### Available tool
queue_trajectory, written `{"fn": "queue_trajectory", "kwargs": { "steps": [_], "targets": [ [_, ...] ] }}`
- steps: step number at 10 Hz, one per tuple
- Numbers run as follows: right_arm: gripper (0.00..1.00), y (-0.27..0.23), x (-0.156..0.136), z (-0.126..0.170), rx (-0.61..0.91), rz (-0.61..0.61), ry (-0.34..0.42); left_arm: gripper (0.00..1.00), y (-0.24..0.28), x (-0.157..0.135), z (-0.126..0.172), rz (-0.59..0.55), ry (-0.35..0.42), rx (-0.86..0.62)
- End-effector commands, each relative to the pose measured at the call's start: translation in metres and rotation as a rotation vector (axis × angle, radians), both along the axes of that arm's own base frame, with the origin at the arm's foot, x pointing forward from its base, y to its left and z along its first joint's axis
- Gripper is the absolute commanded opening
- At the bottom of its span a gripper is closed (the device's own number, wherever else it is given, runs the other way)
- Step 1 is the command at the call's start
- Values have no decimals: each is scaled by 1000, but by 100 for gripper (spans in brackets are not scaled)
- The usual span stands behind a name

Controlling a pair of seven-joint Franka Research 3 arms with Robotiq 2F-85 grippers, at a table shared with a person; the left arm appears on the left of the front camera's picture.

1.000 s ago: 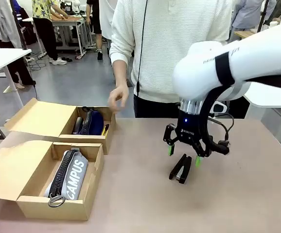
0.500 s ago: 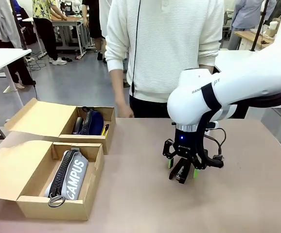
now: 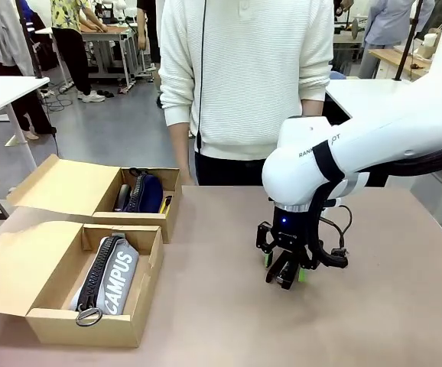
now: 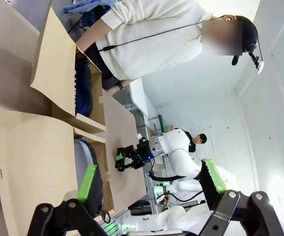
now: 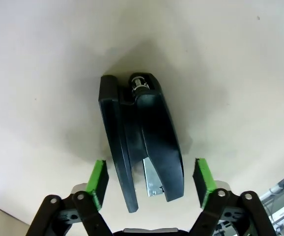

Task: Place items inside the box.
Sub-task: Pick up a Pencil pouch or Stapler and place it inside the Mailer Box closest to the robot.

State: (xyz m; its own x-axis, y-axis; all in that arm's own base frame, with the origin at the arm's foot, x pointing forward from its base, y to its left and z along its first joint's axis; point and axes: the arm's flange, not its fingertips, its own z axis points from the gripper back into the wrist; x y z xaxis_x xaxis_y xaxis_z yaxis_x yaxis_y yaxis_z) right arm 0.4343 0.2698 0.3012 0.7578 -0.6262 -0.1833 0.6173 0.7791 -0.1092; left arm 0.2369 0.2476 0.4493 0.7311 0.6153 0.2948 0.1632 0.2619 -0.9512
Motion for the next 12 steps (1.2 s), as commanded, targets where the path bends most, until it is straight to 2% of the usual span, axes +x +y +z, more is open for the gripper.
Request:
{"fn": "queue_trajectory", "kwargs": {
  "steps": [1, 2, 3, 4, 5, 6, 9, 10, 11, 12],
  "targets": [
    [28, -2, -4, -2, -10, -47, -27, 100, -1, 0, 0, 2, -26, -9],
    [0, -2, -6, 0, -9, -49, -34, 100, -1, 0, 0, 2, -26, -9],
    [0, -4, -6, -1, -10, -51, -32, 100, -1, 0, 0, 2, -26, -9],
    [15, -4, -7, -1, -8, -53, -30, 100, -1, 0, 0, 2, -26, -9],
    [6, -4, -7, 0, -12, -51, -28, 100, -1, 0, 0, 2, -26, -9],
    [0, -4, -7, 1, -13, -48, -28, 100, -1, 0, 0, 2, -26, -9],
    [0, -7, -12, 15, 1, -43, -42, 100, -1, 0, 0, 2, -26, -9],
    [0, -7, -21, 36, 16, -19, -62, 100, -1, 0, 0, 2, -26, -9],
    [0, -6, -37, 72, 66, 48, -91, 100, -1, 0, 0, 2, -26, -9],
    [0, -5, -58, 114, 144, 149, -25, 100, -1, 0, 0, 2, -26, -9]
  ]
}}
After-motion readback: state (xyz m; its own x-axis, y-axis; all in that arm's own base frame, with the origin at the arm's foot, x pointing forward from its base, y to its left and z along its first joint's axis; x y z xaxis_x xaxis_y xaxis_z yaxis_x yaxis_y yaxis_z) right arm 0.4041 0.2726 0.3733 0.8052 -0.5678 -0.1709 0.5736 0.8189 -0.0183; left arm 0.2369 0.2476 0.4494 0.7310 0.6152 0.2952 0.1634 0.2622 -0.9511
